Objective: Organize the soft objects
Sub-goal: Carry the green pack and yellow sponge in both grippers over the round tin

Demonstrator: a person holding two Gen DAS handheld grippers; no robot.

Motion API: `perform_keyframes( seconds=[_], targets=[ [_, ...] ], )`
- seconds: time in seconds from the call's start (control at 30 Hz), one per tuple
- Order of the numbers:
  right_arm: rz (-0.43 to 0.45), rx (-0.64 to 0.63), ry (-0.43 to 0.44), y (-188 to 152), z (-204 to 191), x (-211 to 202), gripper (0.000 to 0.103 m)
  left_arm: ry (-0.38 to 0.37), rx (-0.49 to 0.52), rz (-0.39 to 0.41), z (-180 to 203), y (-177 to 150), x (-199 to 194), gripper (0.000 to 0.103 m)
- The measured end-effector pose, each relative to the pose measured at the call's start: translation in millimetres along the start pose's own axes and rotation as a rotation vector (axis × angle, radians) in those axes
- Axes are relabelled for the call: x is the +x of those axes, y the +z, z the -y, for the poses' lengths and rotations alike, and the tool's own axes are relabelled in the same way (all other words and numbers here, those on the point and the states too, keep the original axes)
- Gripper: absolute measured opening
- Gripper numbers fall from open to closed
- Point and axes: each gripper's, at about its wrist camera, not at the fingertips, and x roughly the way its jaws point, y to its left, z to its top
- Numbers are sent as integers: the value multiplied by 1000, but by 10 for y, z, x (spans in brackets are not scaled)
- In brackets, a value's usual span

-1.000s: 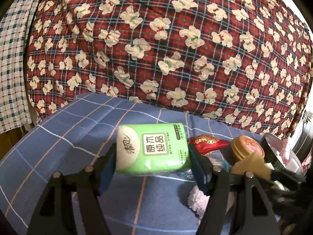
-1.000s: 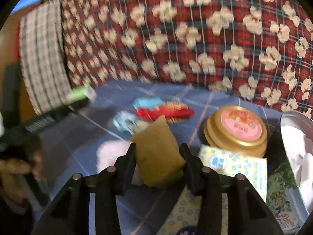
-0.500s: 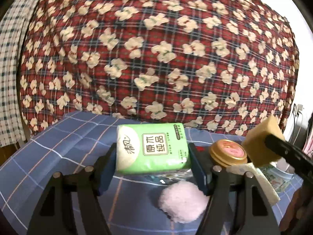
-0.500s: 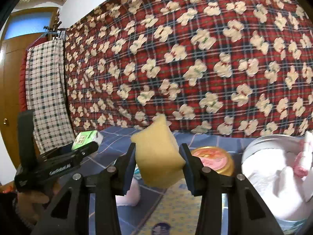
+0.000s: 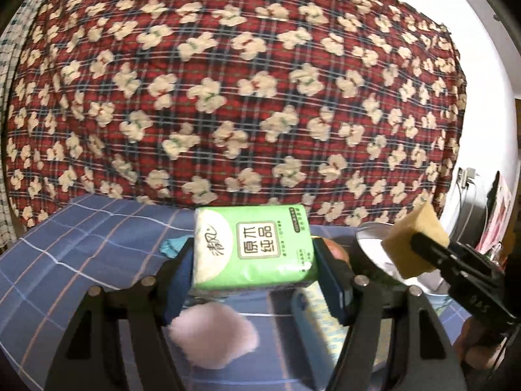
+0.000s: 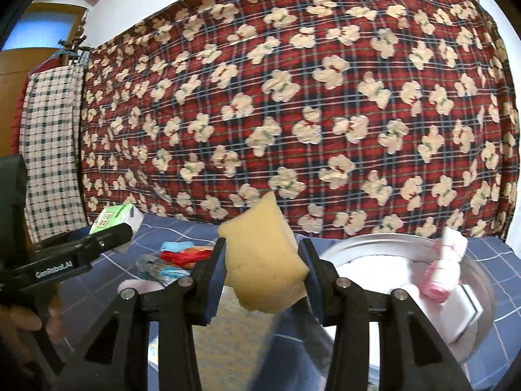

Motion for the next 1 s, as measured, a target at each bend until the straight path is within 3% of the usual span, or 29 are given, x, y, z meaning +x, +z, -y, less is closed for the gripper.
perform_keyframes(
  seconds=[0.2, 0.4, 0.7, 1.0],
  targets=[
    [40, 24, -45, 49, 248, -105, 46, -50, 35, -3, 334, 40, 51, 69],
    [84, 106, -169, 89, 847, -256, 46, -99, 65, -2, 664, 68, 101, 69],
    [95, 133, -340, 75, 1591, -426, 46, -183, 95, -32, 1205, 39, 310, 69],
    [51, 211, -364, 27, 2043, -428, 46, -228, 138, -83, 1621, -24, 546, 69]
  ],
)
